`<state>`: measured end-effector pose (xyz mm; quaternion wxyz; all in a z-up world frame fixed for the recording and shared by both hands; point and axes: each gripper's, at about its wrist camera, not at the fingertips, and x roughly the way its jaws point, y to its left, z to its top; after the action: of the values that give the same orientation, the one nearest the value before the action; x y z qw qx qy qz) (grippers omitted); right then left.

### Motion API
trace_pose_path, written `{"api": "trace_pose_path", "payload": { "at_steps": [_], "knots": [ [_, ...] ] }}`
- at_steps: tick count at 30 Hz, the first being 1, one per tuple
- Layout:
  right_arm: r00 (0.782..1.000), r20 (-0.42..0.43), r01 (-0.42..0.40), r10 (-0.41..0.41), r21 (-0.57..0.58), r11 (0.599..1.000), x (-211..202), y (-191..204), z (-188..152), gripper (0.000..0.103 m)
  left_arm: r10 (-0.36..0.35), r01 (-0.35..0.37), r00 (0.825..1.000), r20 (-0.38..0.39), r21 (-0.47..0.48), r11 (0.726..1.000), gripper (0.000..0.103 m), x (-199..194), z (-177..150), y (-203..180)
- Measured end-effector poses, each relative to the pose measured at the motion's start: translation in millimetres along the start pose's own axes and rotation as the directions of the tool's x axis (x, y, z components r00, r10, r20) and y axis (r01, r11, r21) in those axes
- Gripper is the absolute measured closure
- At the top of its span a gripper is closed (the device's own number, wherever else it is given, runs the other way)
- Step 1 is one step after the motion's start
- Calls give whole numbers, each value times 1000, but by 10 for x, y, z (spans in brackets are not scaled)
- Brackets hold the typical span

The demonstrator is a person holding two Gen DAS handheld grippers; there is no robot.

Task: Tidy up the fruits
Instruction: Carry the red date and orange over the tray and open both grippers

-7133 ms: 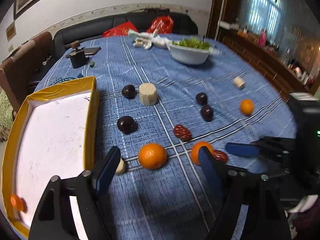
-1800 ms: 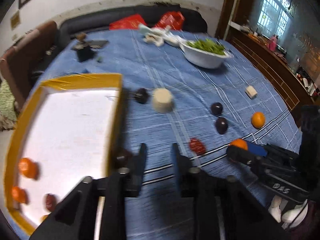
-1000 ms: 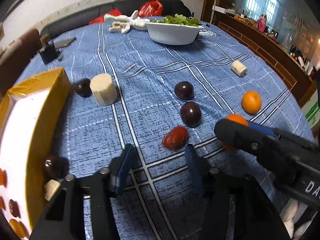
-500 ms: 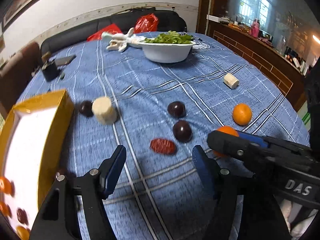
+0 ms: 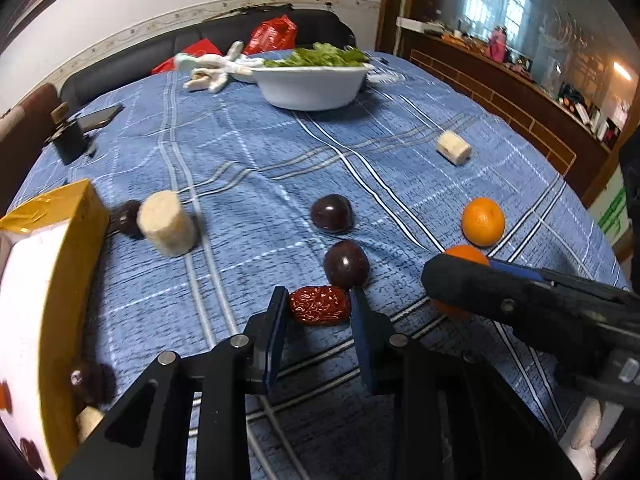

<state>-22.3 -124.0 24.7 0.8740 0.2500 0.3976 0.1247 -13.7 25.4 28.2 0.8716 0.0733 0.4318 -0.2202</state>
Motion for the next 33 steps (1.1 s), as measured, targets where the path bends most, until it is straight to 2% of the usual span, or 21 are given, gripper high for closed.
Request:
{"api": "trace_pose_path", "payload": {
  "at_steps": [5,9,11,13,15,18,20,22,25,27,29,30,33],
  "knots": [
    [1000,-4,0,0,-11,1000,23,11,-4,63,38,-32,997,66,-90,995,74,-487,-97,245],
    [1000,-6,-5,4,-37,999,33,64,-22,63,131,-104,984,119,-207,973,73,-1008,-328,711],
    [1000,-9,-2,1,-57,998,43,105,-38,63,211,-173,970,123,-266,948,73,-1225,-486,1010],
    [1000,-11,8,-9,-80,997,59,157,-58,63,262,-212,958,114,-330,920,73,-1368,-636,1291],
    [1000,-19,13,-15,-112,994,86,236,-76,63,306,-247,948,84,-409,878,73,-1481,-811,1643],
    [999,-47,1,-10,-185,983,129,493,-139,63,343,-288,939,30,-477,831,73,-1535,-990,2037],
    [995,-93,-50,29,-232,971,180,780,-204,63,355,-310,935,-8,-505,805,73,-1515,-1068,2242],
    [988,-138,-109,73,-274,956,242,1100,-272,63,345,-304,938,-27,-541,785,73,-1492,-1140,2378],
    [973,-200,-184,118,-354,917,393,1643,-381,63,327,-277,945,-19,-581,765,73,-1518,-1223,2478],
    [960,-245,-229,138,-397,889,522,1961,-472,63,316,-255,949,0,-592,764,73,-1575,-1281,2498],
    [949,-284,-254,133,-444,859,693,2251,-591,63,312,-239,950,17,-603,761,52,-1629,-1323,2523],
    [946,-300,-257,123,-462,849,795,2366,-643,63,316,-235,948,27,-609,758,31,-1644,-1313,2535],
    [932,-349,-263,95,-474,841,1079,2569,-733,63,322,-215,945,62,-623,752,29,-1768,-1380,2572]
  ]
}}
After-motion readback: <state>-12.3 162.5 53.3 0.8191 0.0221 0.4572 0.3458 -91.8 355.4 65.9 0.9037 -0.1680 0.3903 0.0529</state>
